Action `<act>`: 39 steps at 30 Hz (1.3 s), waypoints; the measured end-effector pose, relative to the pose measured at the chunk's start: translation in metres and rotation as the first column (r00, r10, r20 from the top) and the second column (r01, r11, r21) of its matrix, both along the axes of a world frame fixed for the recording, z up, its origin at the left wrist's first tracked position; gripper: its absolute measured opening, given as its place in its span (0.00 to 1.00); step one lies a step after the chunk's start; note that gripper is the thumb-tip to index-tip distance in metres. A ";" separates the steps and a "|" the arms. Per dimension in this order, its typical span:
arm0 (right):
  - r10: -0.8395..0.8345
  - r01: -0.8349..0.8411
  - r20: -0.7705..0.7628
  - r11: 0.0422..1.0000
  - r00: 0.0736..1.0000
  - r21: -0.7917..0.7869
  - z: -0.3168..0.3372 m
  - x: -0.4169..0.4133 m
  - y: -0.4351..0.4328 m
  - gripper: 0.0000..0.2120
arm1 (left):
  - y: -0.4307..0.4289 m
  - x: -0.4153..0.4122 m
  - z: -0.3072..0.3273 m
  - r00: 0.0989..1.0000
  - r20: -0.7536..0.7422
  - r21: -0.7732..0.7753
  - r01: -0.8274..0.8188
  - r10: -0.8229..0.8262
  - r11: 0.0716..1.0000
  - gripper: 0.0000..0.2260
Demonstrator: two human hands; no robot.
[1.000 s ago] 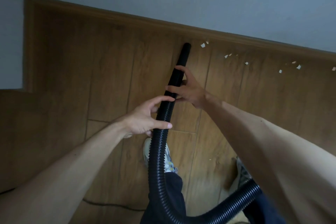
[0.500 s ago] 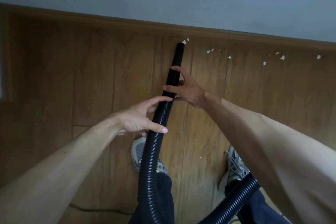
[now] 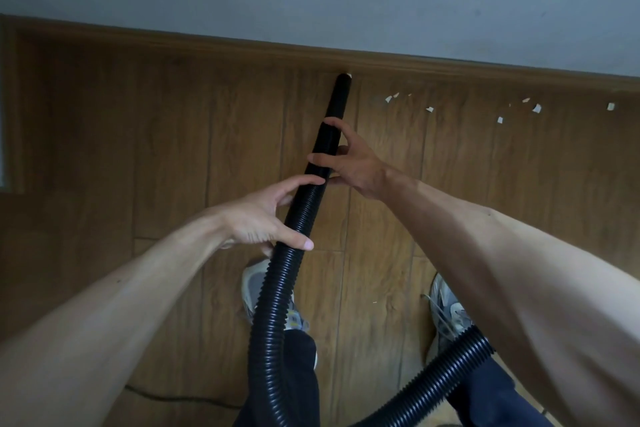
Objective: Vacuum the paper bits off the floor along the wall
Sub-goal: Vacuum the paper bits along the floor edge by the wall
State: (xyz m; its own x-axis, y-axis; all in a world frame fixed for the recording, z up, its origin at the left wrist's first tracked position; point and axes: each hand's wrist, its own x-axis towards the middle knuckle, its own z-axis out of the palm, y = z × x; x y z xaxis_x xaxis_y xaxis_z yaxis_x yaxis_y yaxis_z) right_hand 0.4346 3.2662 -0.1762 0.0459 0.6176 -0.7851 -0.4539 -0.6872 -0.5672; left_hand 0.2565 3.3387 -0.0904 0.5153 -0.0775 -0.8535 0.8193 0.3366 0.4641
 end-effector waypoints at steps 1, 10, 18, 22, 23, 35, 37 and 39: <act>-0.005 0.005 0.001 1.000 1.000 -0.001 0.000 0.003 -0.002 0.35 | -0.001 0.003 -0.001 1.000 -0.002 0.004 0.007 -0.007 1.000 0.42; -0.032 0.032 0.008 0.999 0.999 -0.007 -0.001 0.025 -0.025 0.36 | -0.017 0.028 -0.004 0.994 -0.001 0.025 0.106 -0.106 0.994 0.42; -0.058 0.060 0.034 0.997 0.998 -0.056 0.004 0.035 -0.062 0.36 | -0.048 0.040 -0.003 0.995 0.008 -0.032 0.100 -0.100 0.994 0.42; -0.075 0.078 0.049 0.995 0.996 -0.054 0.003 0.041 -0.076 0.36 | -0.059 0.049 -0.006 0.994 0.018 -0.047 0.110 -0.109 0.993 0.42; -0.075 0.078 0.051 0.996 0.996 -0.052 0.003 0.043 -0.077 0.36 | -0.061 0.051 -0.006 0.994 0.018 -0.048 0.108 -0.108 0.993 0.42; 0.025 -0.024 0.036 0.999 0.999 -0.024 0.000 0.033 -0.046 0.37 | -0.047 0.035 -0.004 1.000 0.000 -0.007 0.010 -0.010 1.000 0.41; 0.034 -0.033 0.021 0.999 0.999 -0.010 -0.001 0.027 -0.035 0.38 | -0.040 0.029 0.000 1.000 -0.011 0.006 -0.018 0.018 1.000 0.40; 0.036 -0.036 0.002 0.999 0.999 0.001 -0.002 0.022 -0.024 0.38 | -0.034 0.025 0.002 0.999 -0.007 0.030 -0.036 0.036 0.999 0.40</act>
State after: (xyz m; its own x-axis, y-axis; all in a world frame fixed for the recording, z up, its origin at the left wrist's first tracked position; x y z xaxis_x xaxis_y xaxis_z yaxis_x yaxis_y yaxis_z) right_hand 0.4571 3.2419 -0.1777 0.0250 0.6201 -0.7841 -0.4277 -0.7023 -0.5690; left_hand 0.2817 3.3050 -0.0887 0.5106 -0.0333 -0.8592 0.8106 0.3517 0.4681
